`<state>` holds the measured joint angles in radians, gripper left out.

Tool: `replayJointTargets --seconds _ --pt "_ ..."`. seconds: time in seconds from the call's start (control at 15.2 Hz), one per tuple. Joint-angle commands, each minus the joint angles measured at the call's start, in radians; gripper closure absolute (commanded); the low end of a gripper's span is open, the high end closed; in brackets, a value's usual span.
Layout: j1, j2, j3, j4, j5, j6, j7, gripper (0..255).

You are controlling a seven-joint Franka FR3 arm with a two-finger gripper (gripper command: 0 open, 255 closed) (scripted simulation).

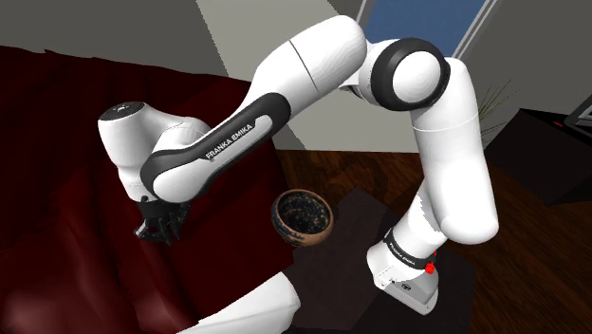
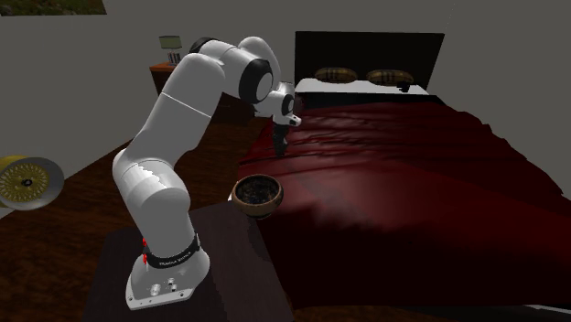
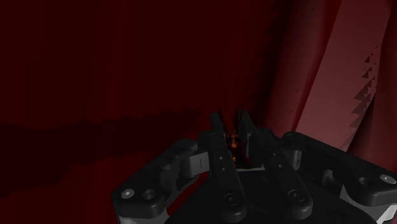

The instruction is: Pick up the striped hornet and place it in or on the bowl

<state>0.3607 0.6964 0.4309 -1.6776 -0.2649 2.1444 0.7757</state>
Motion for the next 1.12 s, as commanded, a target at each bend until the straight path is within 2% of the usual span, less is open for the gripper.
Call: replayJointTargets --seconds 0.0,1.06 --pt "-0.005 -0.019 0.006 -0.003 0.007 -0.016 -0.003 255" --pt "-0.03 -0.142 0.044 0.032 0.061 -0.166 -0.026 255"
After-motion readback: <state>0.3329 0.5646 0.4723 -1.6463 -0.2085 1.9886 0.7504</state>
